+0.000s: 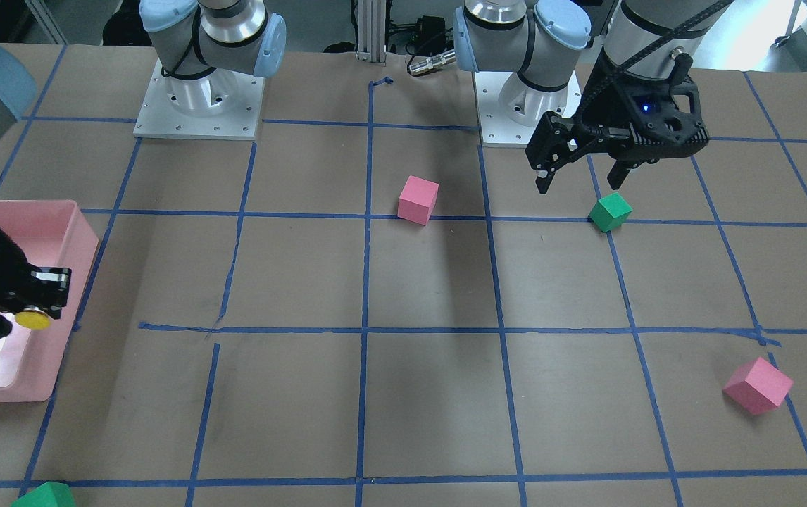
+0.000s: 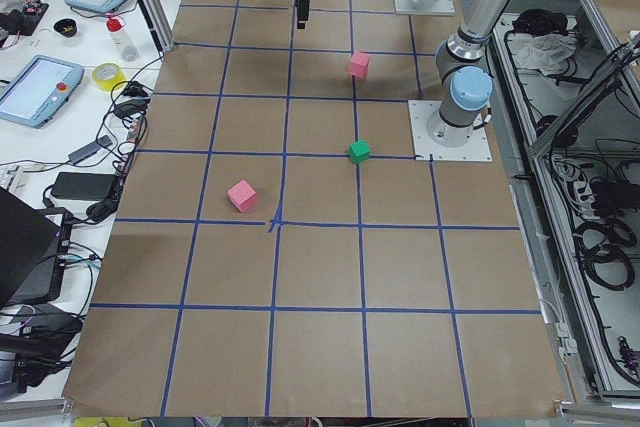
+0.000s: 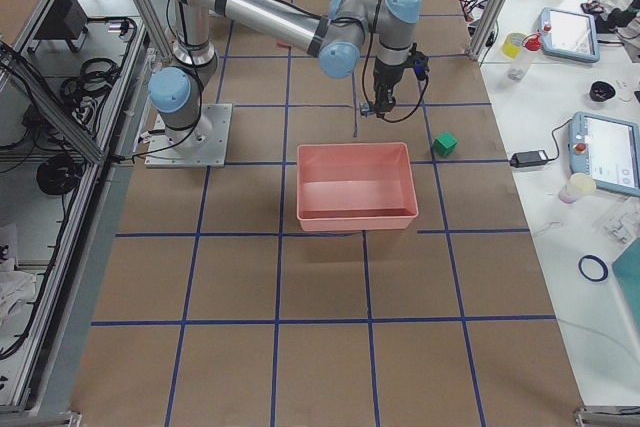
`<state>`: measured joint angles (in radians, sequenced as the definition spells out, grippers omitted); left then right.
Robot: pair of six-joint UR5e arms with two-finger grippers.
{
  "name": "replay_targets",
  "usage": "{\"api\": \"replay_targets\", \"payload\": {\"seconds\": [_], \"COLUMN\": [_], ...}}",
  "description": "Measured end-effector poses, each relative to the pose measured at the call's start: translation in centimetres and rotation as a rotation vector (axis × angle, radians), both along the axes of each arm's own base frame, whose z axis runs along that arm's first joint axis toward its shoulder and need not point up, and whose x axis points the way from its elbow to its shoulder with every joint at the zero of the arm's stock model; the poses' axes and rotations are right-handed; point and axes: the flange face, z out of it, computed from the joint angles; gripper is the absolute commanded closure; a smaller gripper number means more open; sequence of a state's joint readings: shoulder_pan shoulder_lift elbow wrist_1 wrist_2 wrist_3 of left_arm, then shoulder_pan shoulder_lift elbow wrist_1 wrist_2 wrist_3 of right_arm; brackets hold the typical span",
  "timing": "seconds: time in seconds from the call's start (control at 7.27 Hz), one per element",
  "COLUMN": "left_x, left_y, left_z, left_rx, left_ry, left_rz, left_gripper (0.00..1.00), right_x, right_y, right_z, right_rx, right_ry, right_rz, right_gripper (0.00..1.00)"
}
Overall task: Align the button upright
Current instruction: 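Lift the button out of the bin with the right gripper, then carry the button with the right gripper to the table center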
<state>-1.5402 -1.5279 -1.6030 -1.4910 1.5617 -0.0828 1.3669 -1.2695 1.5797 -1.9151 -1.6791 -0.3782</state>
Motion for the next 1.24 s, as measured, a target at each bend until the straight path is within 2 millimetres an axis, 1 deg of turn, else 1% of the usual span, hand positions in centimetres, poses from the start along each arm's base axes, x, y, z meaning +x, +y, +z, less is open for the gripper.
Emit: {"api": "replay_targets", "payload": {"seconds": [0.28,0.41,0.55,0.83,0.96,1.24], "left_x": [0.0,0.0,0.0,0.0,0.0,0.0], "left_y": [0.0,0.0,0.0,0.0,0.0,0.0], "left_z": [0.0,0.0,0.0,0.0,0.0,0.0], "left_rx": [0.000,0.000,0.000,0.000,0.000,0.000], "left_ry": [0.000,-0.001,-0.001,-0.001,-0.001,-0.001], "left_rz": [0.000,0.000,0.000,0.000,0.000,0.000], "left_gripper": [0.00,0.00,0.00,0.00,0.00,0.00], "right_x": [8.1,11.4,14.0,17.6,18.8,21.0], "right_y": [-3.4,-4.5,-4.7,-4.3,-4.2,-4.4], "right_z": [-2.2,-3.4,-4.2,-4.7,-5.0,-6.2], "right_rx": [-0.015,-0.012,-0.008,-0.005,-0.004,0.003], "right_ry": [-0.012,-0.021,-0.032,-0.071,-0.089,-0.126], "right_rz": [0.103,0.122,0.130,0.146,0.146,0.137], "right_gripper": [1.00,1.00,1.00,1.00,1.00,1.00]}}
